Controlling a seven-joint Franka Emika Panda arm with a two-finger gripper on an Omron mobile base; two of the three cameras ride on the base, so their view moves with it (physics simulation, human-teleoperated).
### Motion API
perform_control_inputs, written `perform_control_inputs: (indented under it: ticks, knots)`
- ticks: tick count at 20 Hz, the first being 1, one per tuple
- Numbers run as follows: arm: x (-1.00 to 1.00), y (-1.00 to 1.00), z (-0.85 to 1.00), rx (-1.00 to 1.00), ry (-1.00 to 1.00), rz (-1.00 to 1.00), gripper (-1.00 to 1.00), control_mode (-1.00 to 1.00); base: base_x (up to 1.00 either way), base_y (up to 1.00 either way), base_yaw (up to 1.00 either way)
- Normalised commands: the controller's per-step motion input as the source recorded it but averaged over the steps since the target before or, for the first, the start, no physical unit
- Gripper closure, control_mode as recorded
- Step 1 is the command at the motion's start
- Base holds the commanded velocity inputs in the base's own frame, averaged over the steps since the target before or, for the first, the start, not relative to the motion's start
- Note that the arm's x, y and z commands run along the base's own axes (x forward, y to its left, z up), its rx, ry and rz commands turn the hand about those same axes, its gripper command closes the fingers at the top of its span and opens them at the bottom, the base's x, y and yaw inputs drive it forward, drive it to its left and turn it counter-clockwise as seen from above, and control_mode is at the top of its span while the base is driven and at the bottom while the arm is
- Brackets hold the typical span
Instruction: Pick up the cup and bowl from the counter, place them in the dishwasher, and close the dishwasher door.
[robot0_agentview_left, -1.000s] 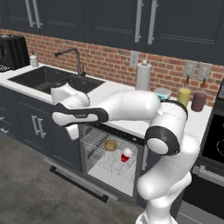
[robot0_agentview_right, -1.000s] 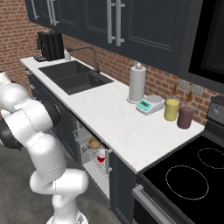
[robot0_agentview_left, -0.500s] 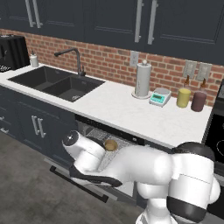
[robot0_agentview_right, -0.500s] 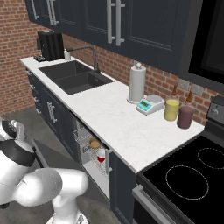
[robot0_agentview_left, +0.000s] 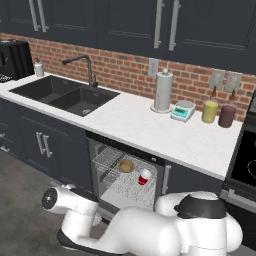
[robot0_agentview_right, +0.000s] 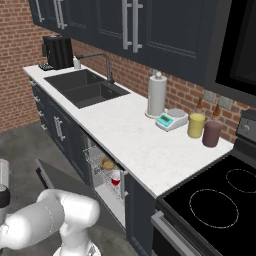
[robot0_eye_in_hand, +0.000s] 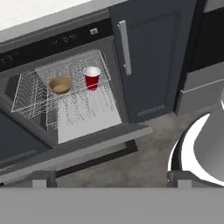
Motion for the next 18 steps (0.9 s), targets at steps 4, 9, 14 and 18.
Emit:
perform_control_inputs:
  ticks: [4,9,14,18]
  knots:
    - [0.00,0.74,-0.59,-0.23,0.23,-0.01,-1.00,-1.00,0.00,0.00,0.00]
    - [0.00,0.49,-1.00,-0.22,0.05,-0.04,-1.00,-1.00,0.00,0.00,0.00]
    - [0.00,0.00,-0.88,-0.18,-0.07,-0.01,-1.00,-1.00,0.00,0.00,0.00]
    - [0.02,0.00,-0.91,-0.26,-0.09,0.00,-1.00,-1.00,0.00,0.00,0.00]
